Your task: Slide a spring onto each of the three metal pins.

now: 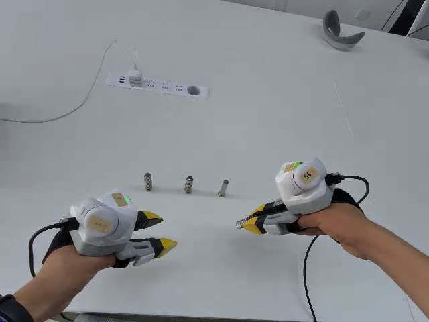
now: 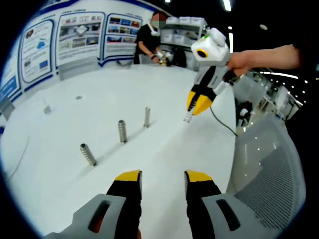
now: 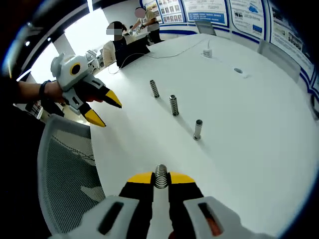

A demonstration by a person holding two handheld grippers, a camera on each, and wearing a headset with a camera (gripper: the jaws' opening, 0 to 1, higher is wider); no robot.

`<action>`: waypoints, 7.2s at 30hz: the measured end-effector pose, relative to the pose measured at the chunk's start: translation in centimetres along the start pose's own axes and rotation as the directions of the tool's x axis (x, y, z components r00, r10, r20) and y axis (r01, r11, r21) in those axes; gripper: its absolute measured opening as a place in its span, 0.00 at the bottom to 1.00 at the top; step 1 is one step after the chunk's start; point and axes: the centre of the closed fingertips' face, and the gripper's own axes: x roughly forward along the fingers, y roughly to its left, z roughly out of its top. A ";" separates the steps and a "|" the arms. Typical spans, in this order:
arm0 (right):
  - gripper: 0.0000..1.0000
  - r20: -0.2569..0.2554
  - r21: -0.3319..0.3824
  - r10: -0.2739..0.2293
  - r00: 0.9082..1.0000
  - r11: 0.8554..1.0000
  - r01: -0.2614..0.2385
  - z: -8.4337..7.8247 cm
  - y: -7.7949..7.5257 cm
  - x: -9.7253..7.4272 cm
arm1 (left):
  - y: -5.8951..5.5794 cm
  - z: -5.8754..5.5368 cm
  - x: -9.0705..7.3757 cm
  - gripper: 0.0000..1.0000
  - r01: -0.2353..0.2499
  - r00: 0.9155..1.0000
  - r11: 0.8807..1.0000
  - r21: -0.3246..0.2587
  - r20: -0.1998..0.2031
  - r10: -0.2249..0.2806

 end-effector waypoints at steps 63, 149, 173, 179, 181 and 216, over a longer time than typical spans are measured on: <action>0.12 -0.121 -0.118 -0.057 0.991 0.992 0.042 6.5 -5.8 2.8 | 5.3 -2.4 -3.3 0.63 -0.146 0.988 0.977 -0.156 0.028 0.153; 0.21 -0.152 -0.187 -0.073 0.986 0.981 0.044 4.8 -6.1 6.7 | 6.3 -1.4 -5.3 0.66 -0.185 0.980 0.966 -0.178 0.044 0.196; 0.52 0.045 0.071 -0.141 0.989 0.988 0.138 1.9 -5.3 4.2 | 5.7 -1.3 -5.0 0.67 -0.177 0.980 0.964 -0.201 0.054 0.191; 0.57 0.073 0.119 -0.175 0.982 0.979 0.165 1.0 -4.9 3.9 | 5.7 -1.3 -5.1 0.68 -0.178 0.980 0.964 -0.196 0.049 0.191; 0.61 0.091 0.136 -0.177 0.980 0.977 0.163 0.9 -4.6 3.8 | 5.8 -1.4 -5.1 0.68 -0.178 0.981 0.964 -0.195 0.045 0.190; 0.81 0.325 0.283 -0.232 0.917 0.949 0.139 1.3 -0.4 1.7 | 6.5 -1.5 -5.6 0.78 -0.204 0.975 0.954 -0.220 0.040 0.218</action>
